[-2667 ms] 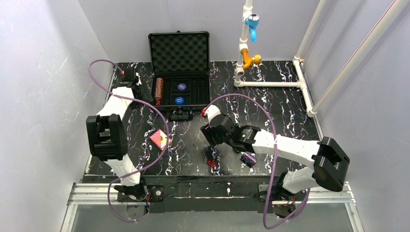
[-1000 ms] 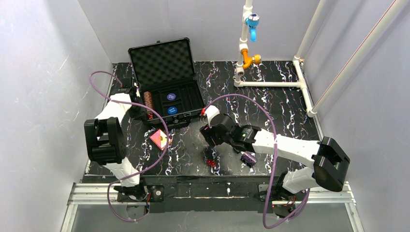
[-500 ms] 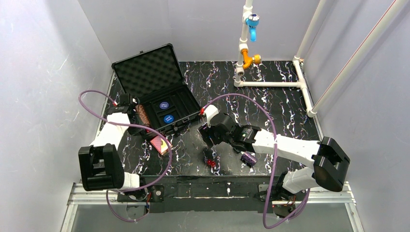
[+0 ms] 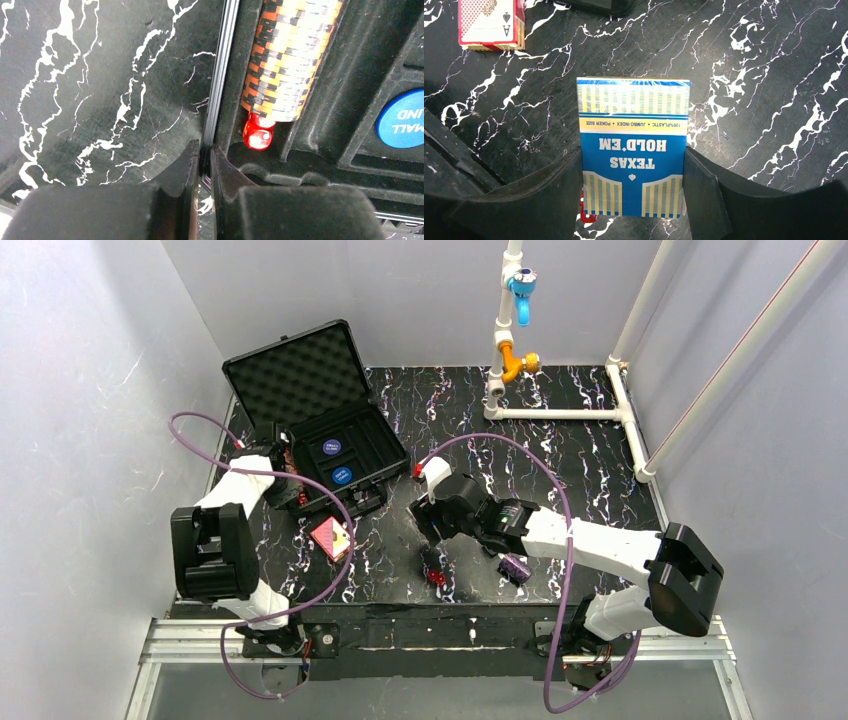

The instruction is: Pack up texas hold em set

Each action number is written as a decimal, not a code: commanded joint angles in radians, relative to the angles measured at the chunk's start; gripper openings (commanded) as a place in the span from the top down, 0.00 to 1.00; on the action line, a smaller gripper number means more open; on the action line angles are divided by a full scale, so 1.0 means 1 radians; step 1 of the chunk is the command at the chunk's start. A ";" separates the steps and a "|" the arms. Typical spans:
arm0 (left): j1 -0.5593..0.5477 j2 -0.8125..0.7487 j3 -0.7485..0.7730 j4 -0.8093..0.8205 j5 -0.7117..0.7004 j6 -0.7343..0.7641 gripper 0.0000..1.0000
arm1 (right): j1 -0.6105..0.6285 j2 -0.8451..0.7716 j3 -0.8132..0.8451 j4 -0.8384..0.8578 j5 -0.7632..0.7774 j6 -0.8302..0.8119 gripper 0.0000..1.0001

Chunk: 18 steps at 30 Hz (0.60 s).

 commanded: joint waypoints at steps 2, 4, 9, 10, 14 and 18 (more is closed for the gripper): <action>0.010 0.079 0.015 0.041 -0.098 -0.029 1.00 | -0.006 0.001 0.035 0.062 0.016 0.003 0.52; 0.007 0.071 -0.009 0.046 -0.091 -0.044 1.00 | -0.006 0.006 0.038 0.059 0.020 0.000 0.53; -0.025 -0.036 -0.146 0.070 -0.091 -0.101 1.00 | -0.007 0.004 0.047 0.080 0.030 -0.012 0.53; -0.034 -0.060 -0.173 0.074 -0.089 -0.110 1.00 | -0.007 0.006 0.056 0.086 0.031 -0.014 0.53; -0.061 -0.132 -0.249 0.081 -0.077 -0.127 1.00 | -0.010 0.036 0.113 0.094 0.050 -0.021 0.53; -0.107 -0.207 -0.285 0.059 -0.081 -0.161 1.00 | -0.013 0.070 0.168 0.106 0.058 -0.027 0.53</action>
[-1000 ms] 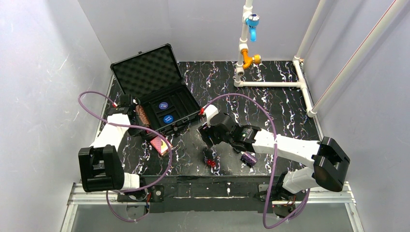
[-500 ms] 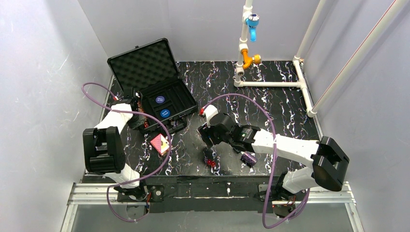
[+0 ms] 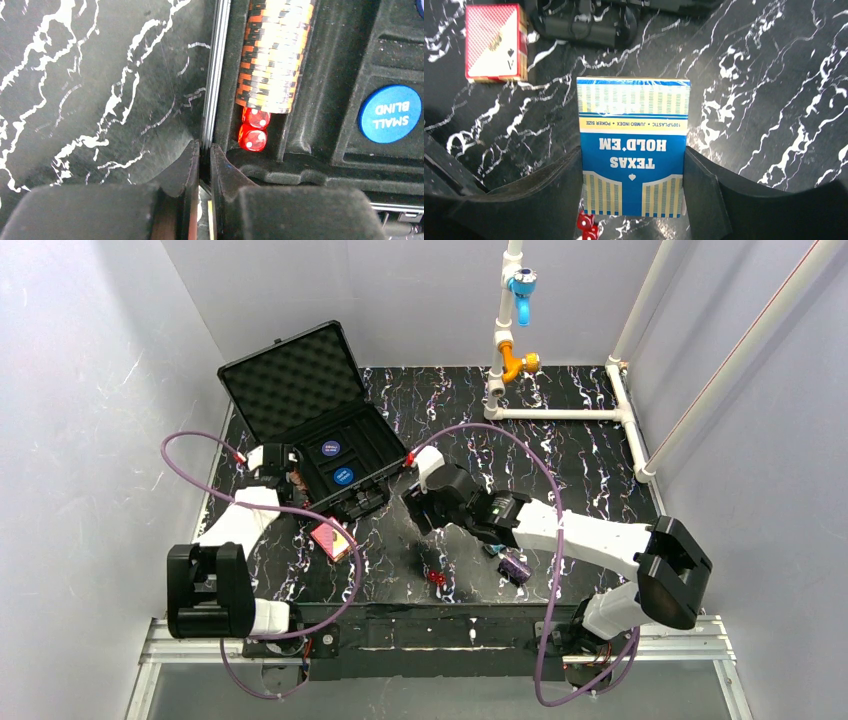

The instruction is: Pack up texas hold em set

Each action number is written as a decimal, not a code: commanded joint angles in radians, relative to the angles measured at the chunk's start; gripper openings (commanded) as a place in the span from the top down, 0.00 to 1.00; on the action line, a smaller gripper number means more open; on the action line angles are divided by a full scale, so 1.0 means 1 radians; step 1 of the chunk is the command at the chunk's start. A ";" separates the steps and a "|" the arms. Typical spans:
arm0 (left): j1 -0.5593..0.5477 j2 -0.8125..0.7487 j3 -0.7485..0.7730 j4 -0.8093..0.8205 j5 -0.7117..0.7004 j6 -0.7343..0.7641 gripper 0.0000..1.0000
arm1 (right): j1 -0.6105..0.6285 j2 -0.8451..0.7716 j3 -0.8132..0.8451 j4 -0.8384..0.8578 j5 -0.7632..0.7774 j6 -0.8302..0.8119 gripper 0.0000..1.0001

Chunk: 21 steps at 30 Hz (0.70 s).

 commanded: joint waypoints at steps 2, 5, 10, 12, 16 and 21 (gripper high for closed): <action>-0.068 -0.063 -0.076 -0.161 -0.025 -0.101 1.00 | -0.008 0.028 0.118 0.094 0.037 -0.018 0.53; -0.100 -0.071 -0.064 -0.216 -0.048 -0.134 1.00 | -0.009 0.029 0.132 0.083 0.046 -0.019 0.53; -0.122 -0.112 -0.123 -0.225 -0.035 -0.204 1.00 | -0.011 0.005 0.090 0.091 0.061 -0.015 0.53; -0.136 -0.119 -0.137 -0.228 -0.029 -0.218 1.00 | -0.013 -0.001 0.077 0.091 0.061 -0.007 0.53; -0.182 -0.125 -0.153 -0.250 -0.026 -0.260 1.00 | -0.014 -0.008 0.064 0.086 0.065 0.000 0.53; -0.244 -0.161 -0.176 -0.286 -0.033 -0.329 1.00 | -0.016 -0.016 0.054 0.084 0.075 0.005 0.53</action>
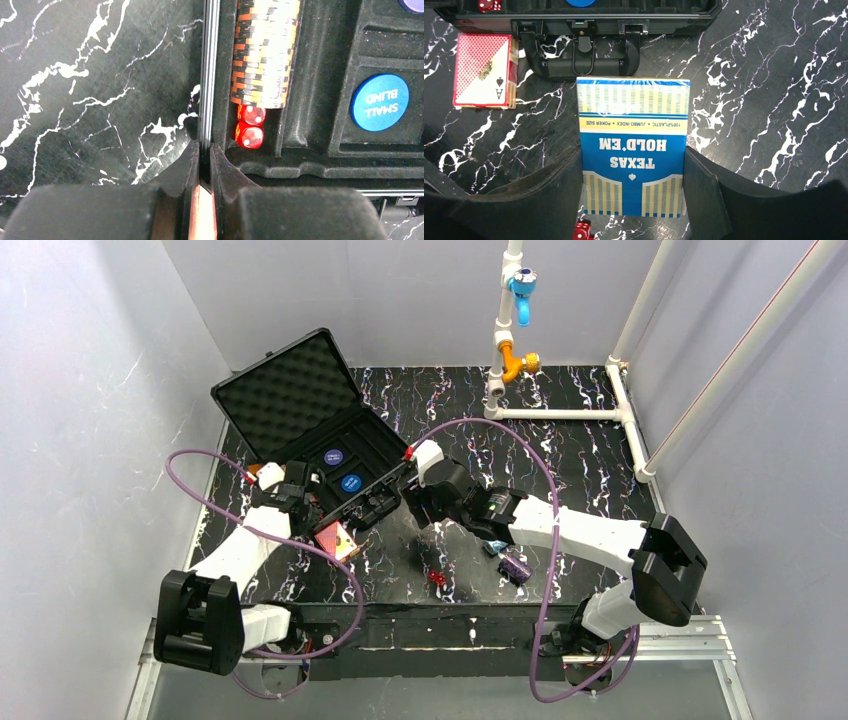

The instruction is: Pack up texas hold em set

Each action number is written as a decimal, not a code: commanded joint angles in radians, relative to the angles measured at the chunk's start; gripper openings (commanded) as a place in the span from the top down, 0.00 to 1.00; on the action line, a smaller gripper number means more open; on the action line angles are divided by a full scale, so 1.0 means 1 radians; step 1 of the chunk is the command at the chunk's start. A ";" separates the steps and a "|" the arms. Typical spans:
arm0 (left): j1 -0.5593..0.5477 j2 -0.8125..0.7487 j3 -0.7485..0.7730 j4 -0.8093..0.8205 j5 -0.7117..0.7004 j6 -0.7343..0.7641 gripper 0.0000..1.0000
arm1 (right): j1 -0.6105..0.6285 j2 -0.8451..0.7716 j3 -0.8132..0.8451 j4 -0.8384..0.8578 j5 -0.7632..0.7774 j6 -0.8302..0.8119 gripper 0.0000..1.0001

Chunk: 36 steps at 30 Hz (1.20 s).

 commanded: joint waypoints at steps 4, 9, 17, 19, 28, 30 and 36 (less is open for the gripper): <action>-0.089 -0.048 -0.088 -0.221 0.053 -0.103 1.00 | -0.008 -0.046 0.007 0.067 0.033 0.015 0.53; -0.106 -0.092 -0.105 -0.231 0.048 -0.116 1.00 | -0.010 -0.030 0.023 0.071 0.025 0.033 0.53; -0.107 -0.149 -0.096 -0.238 0.040 -0.102 0.62 | -0.011 0.018 0.114 0.043 0.018 0.042 0.53; -0.107 -0.174 -0.095 -0.242 0.033 -0.100 0.48 | -0.012 0.025 0.134 0.040 0.020 0.036 0.53; -0.107 -0.309 -0.055 -0.295 -0.002 -0.055 0.29 | -0.016 0.066 0.215 0.037 0.020 -0.104 0.53; -0.107 -0.334 -0.027 -0.319 -0.010 -0.039 0.23 | -0.022 0.068 0.224 0.050 0.024 -0.159 0.54; -0.107 -0.401 0.085 -0.401 -0.026 0.031 0.03 | -0.039 0.088 0.213 0.139 -0.040 -0.325 0.54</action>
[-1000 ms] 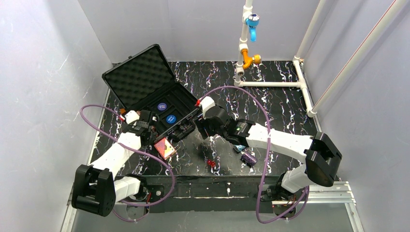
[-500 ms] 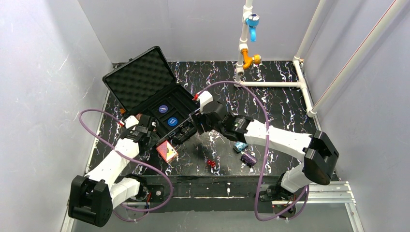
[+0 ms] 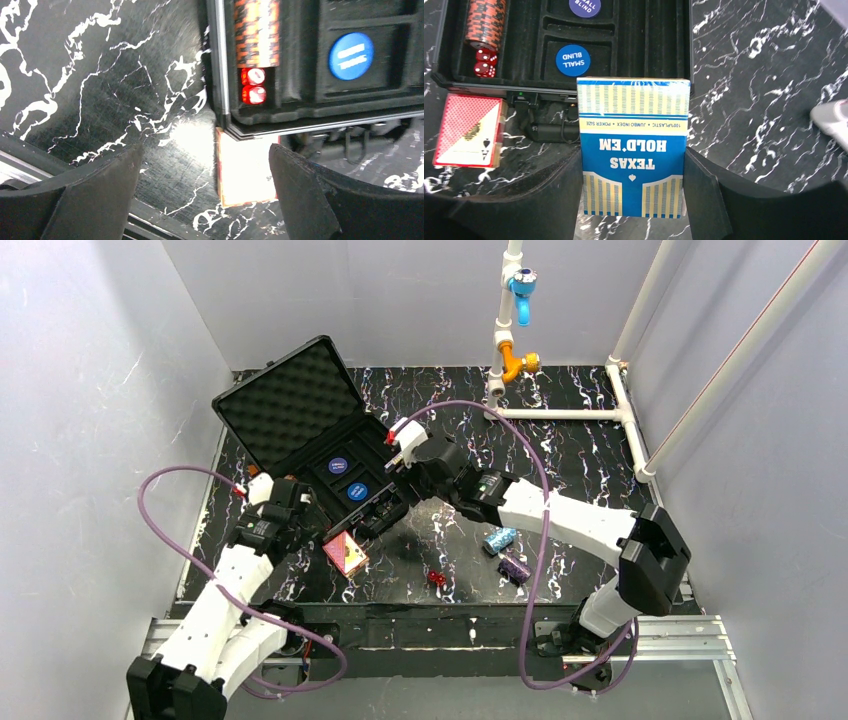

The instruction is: Pack up texas hold em set

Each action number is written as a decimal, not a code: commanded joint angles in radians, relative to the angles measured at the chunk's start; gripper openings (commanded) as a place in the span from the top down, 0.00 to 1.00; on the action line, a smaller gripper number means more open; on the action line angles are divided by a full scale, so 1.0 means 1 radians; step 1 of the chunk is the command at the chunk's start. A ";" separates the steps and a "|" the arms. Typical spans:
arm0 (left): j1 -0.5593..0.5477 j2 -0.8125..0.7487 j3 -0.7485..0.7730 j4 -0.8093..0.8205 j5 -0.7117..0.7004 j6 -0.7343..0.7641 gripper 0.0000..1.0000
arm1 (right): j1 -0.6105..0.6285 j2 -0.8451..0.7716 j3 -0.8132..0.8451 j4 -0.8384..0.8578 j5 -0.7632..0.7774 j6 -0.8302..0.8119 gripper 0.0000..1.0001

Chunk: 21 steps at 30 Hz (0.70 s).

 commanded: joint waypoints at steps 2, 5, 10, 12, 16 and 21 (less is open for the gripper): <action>-0.005 -0.066 0.131 -0.117 -0.045 0.115 0.02 | -0.014 0.025 0.053 0.167 -0.066 -0.220 0.55; -0.004 -0.097 0.187 -0.154 -0.035 0.210 0.02 | -0.019 0.061 0.071 0.170 -0.097 -0.331 0.56; -0.004 -0.176 0.238 -0.186 0.042 0.366 0.02 | -0.075 0.088 0.121 0.111 -0.242 -0.485 0.63; -0.004 -0.217 0.236 -0.189 0.059 0.382 0.02 | -0.096 0.083 0.122 0.111 -0.318 -0.541 0.62; -0.005 -0.310 0.191 -0.133 0.112 0.415 0.02 | -0.113 0.080 0.121 0.119 -0.436 -0.660 0.59; -0.004 -0.350 0.181 -0.111 0.137 0.440 0.03 | -0.161 0.136 0.224 0.019 -0.562 -0.765 0.57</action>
